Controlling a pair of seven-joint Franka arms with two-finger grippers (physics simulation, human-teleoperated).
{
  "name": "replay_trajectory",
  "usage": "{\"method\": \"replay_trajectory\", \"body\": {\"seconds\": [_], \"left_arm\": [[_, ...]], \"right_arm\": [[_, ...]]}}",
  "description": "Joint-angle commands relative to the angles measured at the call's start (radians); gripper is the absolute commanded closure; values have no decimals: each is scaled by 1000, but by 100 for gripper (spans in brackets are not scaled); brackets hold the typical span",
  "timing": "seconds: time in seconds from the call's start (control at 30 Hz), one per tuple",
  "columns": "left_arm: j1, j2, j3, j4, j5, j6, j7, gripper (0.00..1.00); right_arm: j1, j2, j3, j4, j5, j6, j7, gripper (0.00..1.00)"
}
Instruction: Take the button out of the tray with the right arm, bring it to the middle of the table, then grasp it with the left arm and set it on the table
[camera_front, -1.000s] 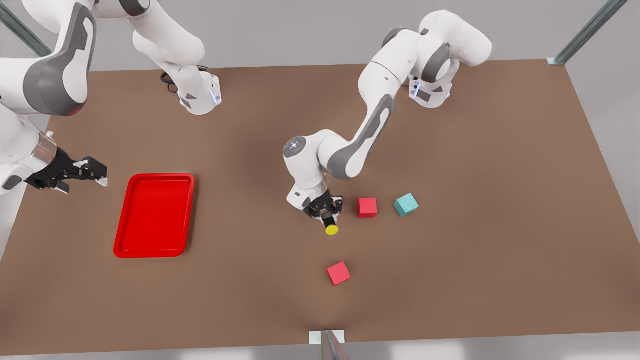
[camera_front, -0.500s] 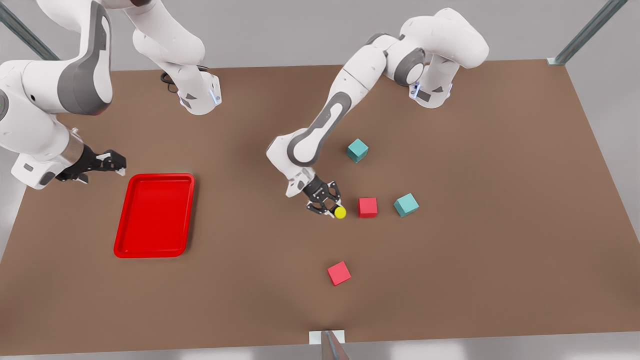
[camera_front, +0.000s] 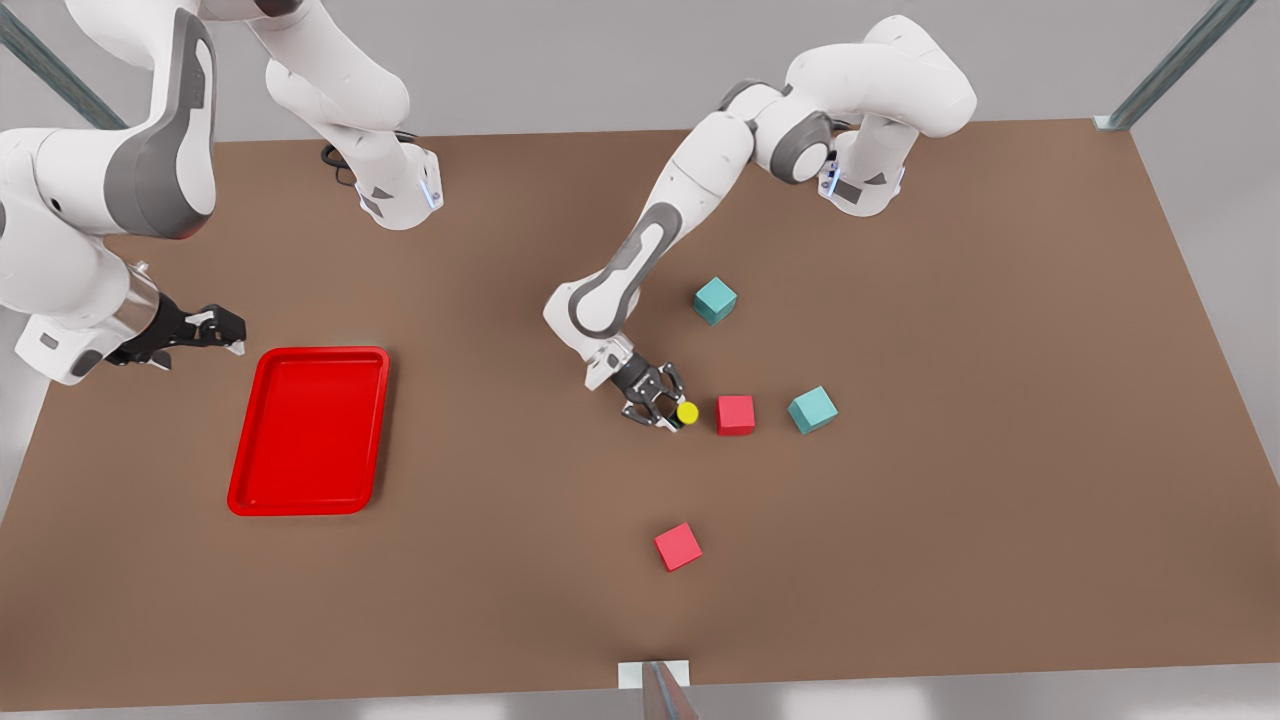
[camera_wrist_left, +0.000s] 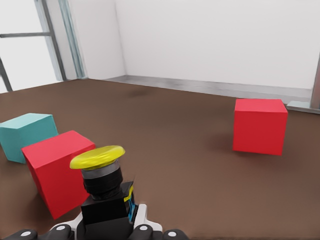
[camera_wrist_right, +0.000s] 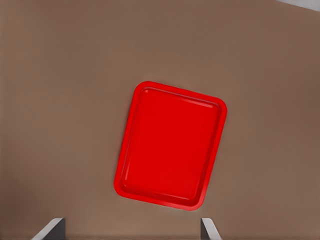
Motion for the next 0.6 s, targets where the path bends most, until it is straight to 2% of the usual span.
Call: {"method": "replay_trajectory", "body": {"seconds": [0.0, 0.47, 0.57], "left_arm": [[-6, 4, 1, -1, 16, 7, -317, 71], [-15, 7, 1, -9, 22, 5, -300, 70], [-15, 7, 1, -9, 22, 5, -300, 67]], "right_arm": [[0, -1, 2, 0, 1, -3, -4, 0], [-2, 1, 2, 0, 1, 3, -4, 0], [-2, 2, 2, 0, 1, 1, -4, 0]]}}
